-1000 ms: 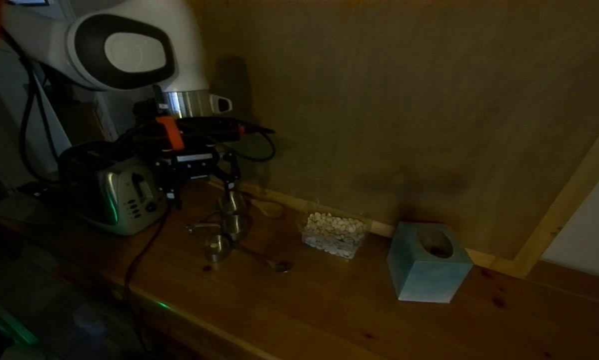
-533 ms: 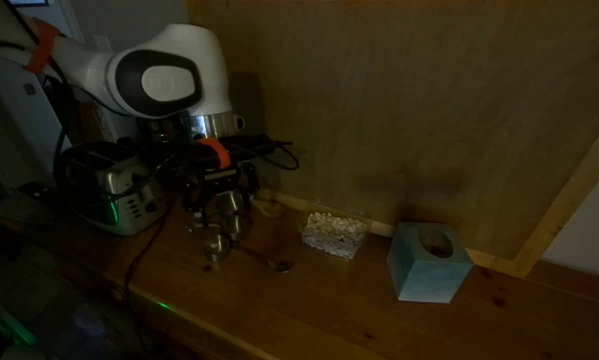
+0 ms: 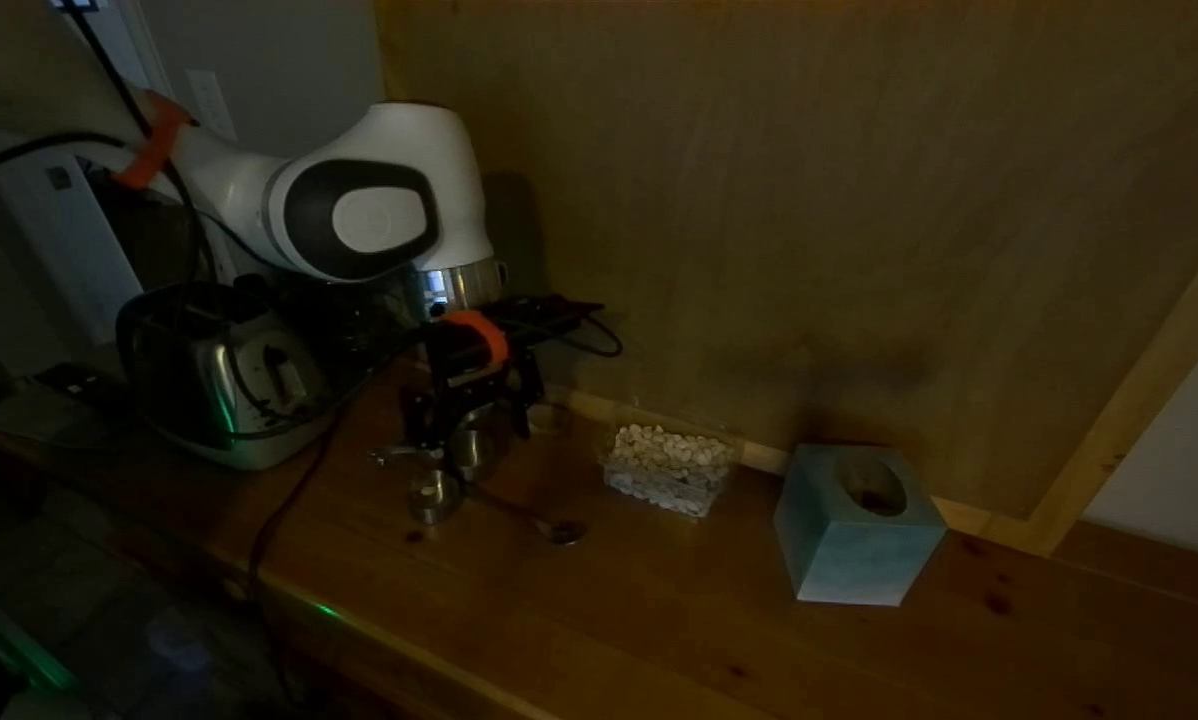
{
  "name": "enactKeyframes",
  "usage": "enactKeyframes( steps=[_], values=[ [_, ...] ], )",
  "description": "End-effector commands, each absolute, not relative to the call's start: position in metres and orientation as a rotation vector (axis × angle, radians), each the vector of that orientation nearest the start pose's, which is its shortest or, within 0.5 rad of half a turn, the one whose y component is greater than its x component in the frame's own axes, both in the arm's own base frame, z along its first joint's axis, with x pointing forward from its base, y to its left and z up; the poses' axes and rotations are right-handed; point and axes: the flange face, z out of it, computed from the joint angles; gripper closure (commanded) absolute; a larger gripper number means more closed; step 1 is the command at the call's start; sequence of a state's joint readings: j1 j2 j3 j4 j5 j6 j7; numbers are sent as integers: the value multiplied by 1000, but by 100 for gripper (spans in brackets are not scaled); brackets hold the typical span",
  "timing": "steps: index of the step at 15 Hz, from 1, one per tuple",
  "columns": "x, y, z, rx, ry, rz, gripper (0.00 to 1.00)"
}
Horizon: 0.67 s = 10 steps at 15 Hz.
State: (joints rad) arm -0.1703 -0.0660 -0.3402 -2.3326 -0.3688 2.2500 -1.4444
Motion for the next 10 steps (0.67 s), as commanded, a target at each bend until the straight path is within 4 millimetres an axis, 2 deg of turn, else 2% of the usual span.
enactKeyframes(
  steps=[1,5,10],
  values=[
    [433,-267,353,-2667,-1816,409,0],
    [434,-286,331,-2522,-1943,436,0],
    [437,-291,309,-2341,-2054,331,0]
  ],
)
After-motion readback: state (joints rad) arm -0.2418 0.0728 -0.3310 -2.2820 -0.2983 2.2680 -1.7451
